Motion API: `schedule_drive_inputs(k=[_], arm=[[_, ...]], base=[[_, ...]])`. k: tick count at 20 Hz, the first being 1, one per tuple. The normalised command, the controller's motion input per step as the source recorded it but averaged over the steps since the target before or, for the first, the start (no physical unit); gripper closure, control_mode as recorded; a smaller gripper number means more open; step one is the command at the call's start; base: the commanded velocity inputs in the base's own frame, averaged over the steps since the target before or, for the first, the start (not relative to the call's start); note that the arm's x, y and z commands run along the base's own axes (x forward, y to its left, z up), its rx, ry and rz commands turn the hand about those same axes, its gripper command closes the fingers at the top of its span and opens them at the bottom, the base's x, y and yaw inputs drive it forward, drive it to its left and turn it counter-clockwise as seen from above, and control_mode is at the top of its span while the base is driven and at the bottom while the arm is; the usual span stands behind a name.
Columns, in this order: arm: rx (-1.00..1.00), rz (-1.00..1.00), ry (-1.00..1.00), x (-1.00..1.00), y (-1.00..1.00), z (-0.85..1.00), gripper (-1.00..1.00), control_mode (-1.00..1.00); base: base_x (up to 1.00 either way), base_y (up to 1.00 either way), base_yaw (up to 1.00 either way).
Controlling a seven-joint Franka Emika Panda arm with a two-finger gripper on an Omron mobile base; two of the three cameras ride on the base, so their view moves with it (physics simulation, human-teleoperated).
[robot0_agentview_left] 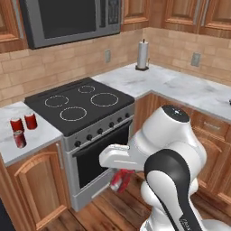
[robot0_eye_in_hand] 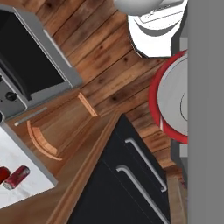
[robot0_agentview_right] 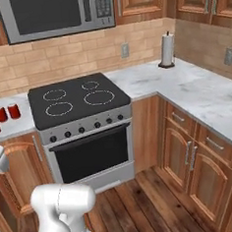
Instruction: Four empty soda cans are scattered around the kitchen. Gather all the cans and cluster them next to the stove for recycling.
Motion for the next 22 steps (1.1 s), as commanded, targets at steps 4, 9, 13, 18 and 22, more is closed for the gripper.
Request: schedule_drive_inputs(k=[4,9,13,18,22], arm=[[0.0,0.0,0.0,0.0,0.0,0.0,1.0,1.0],[0.0,0.0,0.0,0.0,0.0,0.0,1.0,1.0],[0.0,0.0,0.0,0.0,0.0,0.0,1.0,1.0],[0.0,0.0,0.0,0.0,0.0,0.0,1.0,1.0],[0.0,0.0,0.0,0.0,0.0,0.0,1.0,1.0]], base=[[0.4,-0.06,0.38],[0.32,-0.28,0.32],[0.23,-0.44,0.27],[0.28,-0.57,0.26],[0.43,-0.38,0.23]])
